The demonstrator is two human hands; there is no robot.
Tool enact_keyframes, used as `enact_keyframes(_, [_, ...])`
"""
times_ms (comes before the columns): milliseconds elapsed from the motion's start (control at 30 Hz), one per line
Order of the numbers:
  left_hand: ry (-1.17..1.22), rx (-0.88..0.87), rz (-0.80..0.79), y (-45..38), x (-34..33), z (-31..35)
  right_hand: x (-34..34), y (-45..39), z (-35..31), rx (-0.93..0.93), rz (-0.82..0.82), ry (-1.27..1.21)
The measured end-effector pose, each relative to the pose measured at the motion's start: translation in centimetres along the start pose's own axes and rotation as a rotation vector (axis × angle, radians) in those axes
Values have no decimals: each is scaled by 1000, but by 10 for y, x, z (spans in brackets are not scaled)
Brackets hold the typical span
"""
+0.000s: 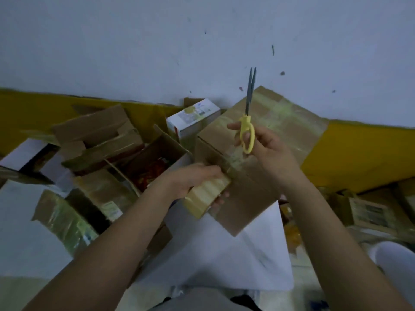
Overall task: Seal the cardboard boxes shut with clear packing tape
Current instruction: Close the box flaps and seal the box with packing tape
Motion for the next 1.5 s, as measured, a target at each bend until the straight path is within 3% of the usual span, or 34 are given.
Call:
enact_keyframes(133, [33,-40,74,-3,5,-8,10,-30,37,-61,121,60])
enact_keyframes(300, [-98,-137,100,-2,7,-9,12,-38,42,-52,77,160])
enact_keyframes(400, [-144,-189,109,-2,5,-10,4,-33,32,-82,15,259])
enact_keyframes(600, [-302,-238,188,4,4,-8,-5,14,-5,-344,-164,347])
enact_keyframes(700, [-418,-258,232,-1,10,-9,-15,71,-12,-483,-333,529])
enact_keyframes(767, [-379,-256,150,-1,8,-12,-15,98,4,-646,-402,714])
enact_keyframes(867, [-182,-247,96,0,10,-20,-7,105,25,-753,-312,761])
enact_keyframes(1100, [-170,-253,75,3,7,-21,-9,88,55,-824,-198,784])
enact_keyframes(1167, [-174,-231,24,1,6,-21,-12,82,61,-824,-175,783])
enact_keyframes(1267, [-326,-225,70,4,10,-25,-14,76,71,-810,-172,764])
enact_keyframes(1400, [-122,-243,39,8,9,-31,-11,70,78,-774,-125,719])
enact_keyframes(1500, [-95,-224,42,5,8,-35,-10,65,78,-711,-64,680])
Point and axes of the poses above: each hand's wrist, its own y-axis away from the middle knuckle, its own x-axis out of the back of the hand, z = x × y, the point moved 6 cm from there along -y, towards the middle knuckle, and after that the axes turned 11 degrees about -y, right-handed, at the moved point
